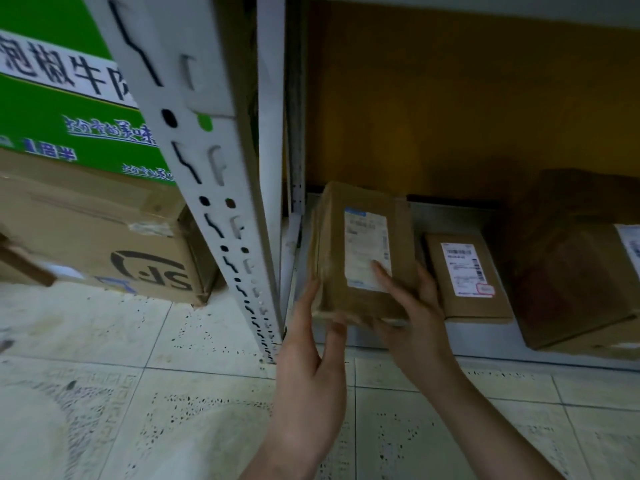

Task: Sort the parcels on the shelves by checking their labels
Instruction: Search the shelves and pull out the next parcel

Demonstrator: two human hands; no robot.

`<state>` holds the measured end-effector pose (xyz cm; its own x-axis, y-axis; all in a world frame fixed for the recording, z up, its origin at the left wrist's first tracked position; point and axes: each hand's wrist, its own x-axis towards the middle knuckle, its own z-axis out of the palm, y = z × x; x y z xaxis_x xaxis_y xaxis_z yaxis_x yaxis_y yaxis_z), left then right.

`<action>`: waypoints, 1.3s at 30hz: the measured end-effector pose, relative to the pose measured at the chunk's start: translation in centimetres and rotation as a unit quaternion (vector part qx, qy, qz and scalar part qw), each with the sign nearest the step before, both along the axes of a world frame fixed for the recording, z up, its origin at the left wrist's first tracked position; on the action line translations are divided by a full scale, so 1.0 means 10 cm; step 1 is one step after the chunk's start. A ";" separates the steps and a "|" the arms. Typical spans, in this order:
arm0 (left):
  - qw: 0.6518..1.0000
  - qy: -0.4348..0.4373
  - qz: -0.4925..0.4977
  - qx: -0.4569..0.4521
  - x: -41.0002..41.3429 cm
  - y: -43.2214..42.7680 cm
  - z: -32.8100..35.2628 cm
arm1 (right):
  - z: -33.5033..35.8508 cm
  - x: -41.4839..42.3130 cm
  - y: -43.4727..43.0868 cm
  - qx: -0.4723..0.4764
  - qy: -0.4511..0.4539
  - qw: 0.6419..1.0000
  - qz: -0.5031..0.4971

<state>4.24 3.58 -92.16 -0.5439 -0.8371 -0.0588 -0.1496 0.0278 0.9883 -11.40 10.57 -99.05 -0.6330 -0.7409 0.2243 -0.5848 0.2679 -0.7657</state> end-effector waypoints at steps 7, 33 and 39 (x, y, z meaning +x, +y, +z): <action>0.995 0.056 0.072 -0.048 -0.02 0.04 -0.04 | -0.16 0.05 -0.87 0.140 0.023 0.990 0.026; 0.996 -0.087 -0.029 0.004 -0.15 0.17 -0.28 | -0.89 -0.17 0.60 0.367 0.288 0.883 0.043; 0.990 -0.131 -0.044 0.016 -0.21 0.22 -0.43 | -0.95 -0.25 0.45 0.407 0.257 0.876 0.035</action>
<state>2.18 5.82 -96.46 -0.5778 -0.7818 -0.2343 -0.4000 0.0210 0.9163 -13.94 15.04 -108.59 -0.5500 -0.8206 -0.1552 -0.8330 0.5524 0.0314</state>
